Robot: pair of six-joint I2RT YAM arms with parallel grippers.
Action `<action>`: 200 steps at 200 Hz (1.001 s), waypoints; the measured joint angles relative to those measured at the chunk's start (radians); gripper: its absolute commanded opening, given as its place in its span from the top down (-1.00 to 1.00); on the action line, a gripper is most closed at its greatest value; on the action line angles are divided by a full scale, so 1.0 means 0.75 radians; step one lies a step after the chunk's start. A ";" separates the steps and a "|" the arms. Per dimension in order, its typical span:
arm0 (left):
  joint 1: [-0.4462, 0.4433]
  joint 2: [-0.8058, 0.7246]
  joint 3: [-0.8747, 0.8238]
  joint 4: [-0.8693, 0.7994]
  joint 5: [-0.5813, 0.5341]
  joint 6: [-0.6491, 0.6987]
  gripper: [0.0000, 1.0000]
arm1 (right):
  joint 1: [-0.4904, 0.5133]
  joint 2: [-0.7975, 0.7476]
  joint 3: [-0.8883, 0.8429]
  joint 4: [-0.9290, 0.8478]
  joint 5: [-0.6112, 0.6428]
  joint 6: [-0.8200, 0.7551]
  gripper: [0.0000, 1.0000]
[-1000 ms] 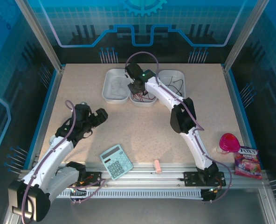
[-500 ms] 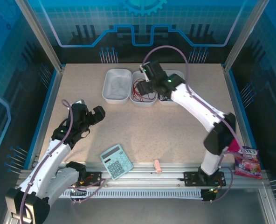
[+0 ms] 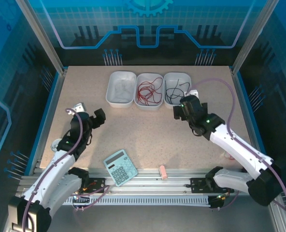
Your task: Untangle the cables
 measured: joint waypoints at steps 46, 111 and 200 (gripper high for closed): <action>0.000 0.114 -0.199 0.410 -0.100 0.224 -0.98 | -0.053 -0.133 -0.361 0.303 0.102 -0.069 -0.99; 0.100 0.442 -0.266 0.824 -0.012 0.449 -0.98 | -0.313 -0.235 -0.689 0.744 0.043 -0.213 -0.99; 0.223 0.751 -0.285 1.303 0.252 0.534 -0.98 | -0.592 -0.181 -0.823 1.141 -0.168 -0.257 -0.99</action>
